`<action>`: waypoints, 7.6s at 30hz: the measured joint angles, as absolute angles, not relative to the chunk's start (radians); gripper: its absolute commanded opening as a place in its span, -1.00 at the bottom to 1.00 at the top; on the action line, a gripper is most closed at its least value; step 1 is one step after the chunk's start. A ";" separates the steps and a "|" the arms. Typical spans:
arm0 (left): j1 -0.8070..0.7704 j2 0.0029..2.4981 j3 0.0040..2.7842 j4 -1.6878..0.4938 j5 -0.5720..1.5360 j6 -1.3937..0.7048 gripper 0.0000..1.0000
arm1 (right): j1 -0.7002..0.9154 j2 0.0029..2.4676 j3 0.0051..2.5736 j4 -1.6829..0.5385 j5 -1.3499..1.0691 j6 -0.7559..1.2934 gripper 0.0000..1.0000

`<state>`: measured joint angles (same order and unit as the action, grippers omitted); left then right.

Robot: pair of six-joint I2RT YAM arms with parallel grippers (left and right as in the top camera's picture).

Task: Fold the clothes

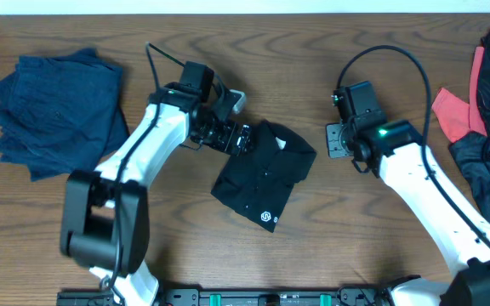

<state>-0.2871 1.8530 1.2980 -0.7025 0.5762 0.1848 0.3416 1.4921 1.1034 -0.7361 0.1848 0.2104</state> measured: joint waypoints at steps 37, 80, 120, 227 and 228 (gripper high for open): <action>-0.321 2.102 1.309 -0.618 0.851 0.232 -0.88 | 0.323 1.485 1.103 -0.804 0.184 0.220 -0.01; 0.449 1.753 1.370 -0.164 0.245 0.051 -0.86 | 0.323 1.485 1.103 -0.825 0.192 0.221 0.00; 0.264 1.593 1.386 -0.145 0.332 -0.141 0.96 | 0.323 1.485 1.103 -0.654 0.110 0.254 0.99; -0.044 0.576 0.894 -0.837 0.132 -0.002 0.96 | 0.070 0.012 0.152 -0.297 -0.008 0.070 0.99; -0.044 0.576 0.894 -0.838 0.132 -0.002 0.96 | 0.070 0.012 0.130 -0.254 -0.010 0.063 0.98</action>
